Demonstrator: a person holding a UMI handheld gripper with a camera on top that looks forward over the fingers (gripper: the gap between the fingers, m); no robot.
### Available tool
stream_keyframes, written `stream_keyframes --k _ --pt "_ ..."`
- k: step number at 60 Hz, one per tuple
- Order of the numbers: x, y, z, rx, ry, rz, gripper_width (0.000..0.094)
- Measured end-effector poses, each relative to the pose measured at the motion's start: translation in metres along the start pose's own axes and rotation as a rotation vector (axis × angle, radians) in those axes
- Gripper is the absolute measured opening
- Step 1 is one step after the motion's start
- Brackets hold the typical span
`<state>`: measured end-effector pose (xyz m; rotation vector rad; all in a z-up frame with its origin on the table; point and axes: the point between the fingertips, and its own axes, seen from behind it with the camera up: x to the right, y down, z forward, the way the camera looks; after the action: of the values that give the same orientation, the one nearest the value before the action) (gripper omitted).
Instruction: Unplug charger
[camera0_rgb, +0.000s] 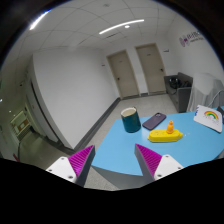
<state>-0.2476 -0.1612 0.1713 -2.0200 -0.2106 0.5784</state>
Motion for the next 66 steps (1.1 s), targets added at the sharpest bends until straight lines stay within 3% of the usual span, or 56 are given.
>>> stream_keyframes --k 13,31,39,43,47,53,55,66 --pt "0.055 -0.008 0.014 0.012 0.096 0.032 0.0826" --pt "0.229 -0.024 0.079 0.055 0.439 -0.028 0.0797" --pt "0.274 -0.026 0.122 0.032 0.493 -0.033 0.0747" --pt "0.289 -0.017 0.144 -0.004 0.506 -0.022 0.0657" --pt "0.297 -0.01 0.157 -0.014 0.503 0.008 0.0499" --pt "0.297 -0.012 0.167 0.022 0.485 -0.037 0.0366" --pt "0.291 -0.012 0.171 0.033 0.458 -0.047 0.0239" --pt "0.294 -0.014 0.173 0.056 0.478 -0.038 0.0068"
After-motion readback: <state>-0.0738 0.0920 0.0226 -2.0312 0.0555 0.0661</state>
